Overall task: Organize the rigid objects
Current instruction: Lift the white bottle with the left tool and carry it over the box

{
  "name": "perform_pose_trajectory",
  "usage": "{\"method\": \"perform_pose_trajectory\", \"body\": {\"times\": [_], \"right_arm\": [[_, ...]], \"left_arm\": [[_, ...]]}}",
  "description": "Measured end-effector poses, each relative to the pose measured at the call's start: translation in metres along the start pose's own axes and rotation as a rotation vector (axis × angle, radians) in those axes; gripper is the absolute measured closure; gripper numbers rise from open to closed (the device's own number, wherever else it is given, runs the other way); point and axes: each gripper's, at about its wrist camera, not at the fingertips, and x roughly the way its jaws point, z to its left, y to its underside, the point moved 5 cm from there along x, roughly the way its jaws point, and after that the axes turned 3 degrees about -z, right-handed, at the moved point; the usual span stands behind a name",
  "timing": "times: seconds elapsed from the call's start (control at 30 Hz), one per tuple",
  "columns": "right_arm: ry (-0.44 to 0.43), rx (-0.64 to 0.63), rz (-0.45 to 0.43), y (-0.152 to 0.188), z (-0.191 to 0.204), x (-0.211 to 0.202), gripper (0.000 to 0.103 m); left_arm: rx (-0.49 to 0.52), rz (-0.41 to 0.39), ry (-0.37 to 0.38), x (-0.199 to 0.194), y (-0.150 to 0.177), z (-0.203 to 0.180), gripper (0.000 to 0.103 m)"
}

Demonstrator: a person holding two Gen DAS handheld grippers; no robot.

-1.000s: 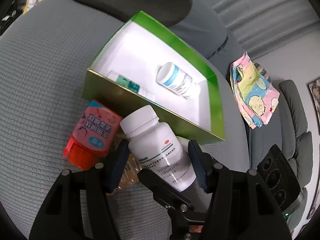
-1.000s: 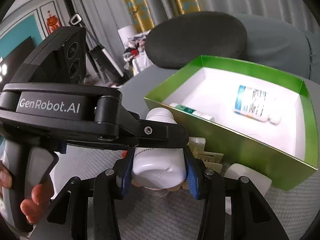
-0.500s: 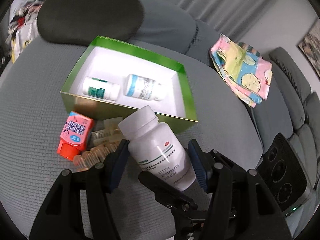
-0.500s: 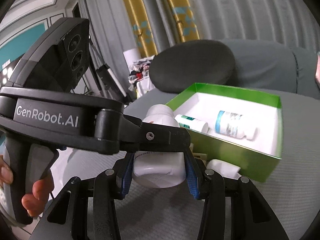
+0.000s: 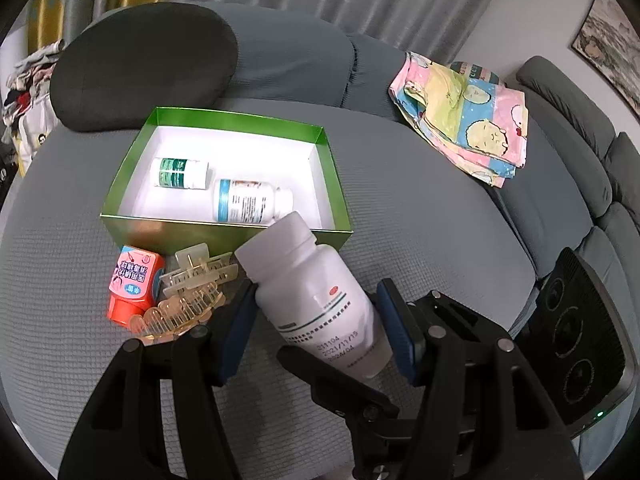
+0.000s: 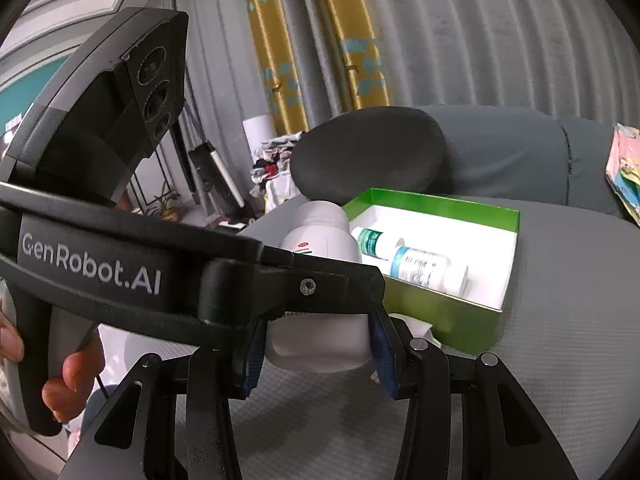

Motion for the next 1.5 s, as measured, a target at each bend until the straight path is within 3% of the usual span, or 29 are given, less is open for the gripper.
{"method": "perform_pose_trajectory", "body": {"times": [0.5, 1.5], "right_arm": [[0.019, -0.006, -0.028, -0.008, -0.014, -0.013, 0.055], [0.029, -0.020, -0.018, -0.025, -0.028, 0.009, 0.055]], "left_arm": [[0.056, -0.012, -0.010, 0.002, -0.010, -0.014, 0.043], [0.036, -0.005, -0.002, 0.026, -0.043, -0.002, 0.043]]}}
